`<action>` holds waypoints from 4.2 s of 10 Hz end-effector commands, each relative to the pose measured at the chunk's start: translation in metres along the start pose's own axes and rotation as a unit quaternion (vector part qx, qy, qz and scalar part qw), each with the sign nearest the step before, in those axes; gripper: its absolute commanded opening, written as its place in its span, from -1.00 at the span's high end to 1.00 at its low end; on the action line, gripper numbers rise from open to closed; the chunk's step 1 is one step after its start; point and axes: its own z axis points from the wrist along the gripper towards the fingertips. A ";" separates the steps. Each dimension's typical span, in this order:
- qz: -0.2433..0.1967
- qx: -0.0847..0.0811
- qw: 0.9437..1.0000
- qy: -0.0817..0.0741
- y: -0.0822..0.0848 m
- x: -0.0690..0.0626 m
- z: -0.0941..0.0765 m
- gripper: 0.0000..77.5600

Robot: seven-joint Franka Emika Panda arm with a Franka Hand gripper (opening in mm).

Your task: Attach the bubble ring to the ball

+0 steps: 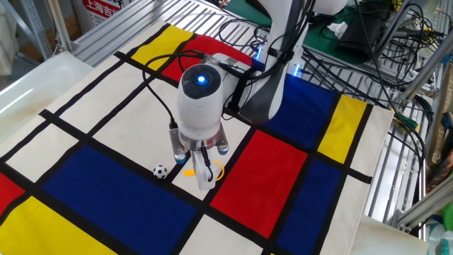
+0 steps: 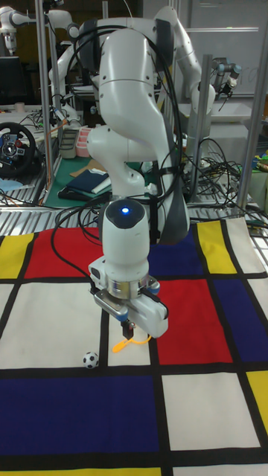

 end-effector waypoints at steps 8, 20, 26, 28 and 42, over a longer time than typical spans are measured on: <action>-0.015 -0.022 1.000 -0.002 -0.021 -0.002 0.018 1.00; -0.017 -0.028 0.999 -0.005 -0.019 -0.003 0.028 -1.00; -0.017 -0.028 0.999 -0.005 -0.019 -0.003 0.028 -1.00; -0.017 -0.028 0.999 -0.005 -0.019 -0.003 0.028 -1.00; -0.015 -0.025 1.000 -0.008 -0.017 -0.002 0.038 -1.00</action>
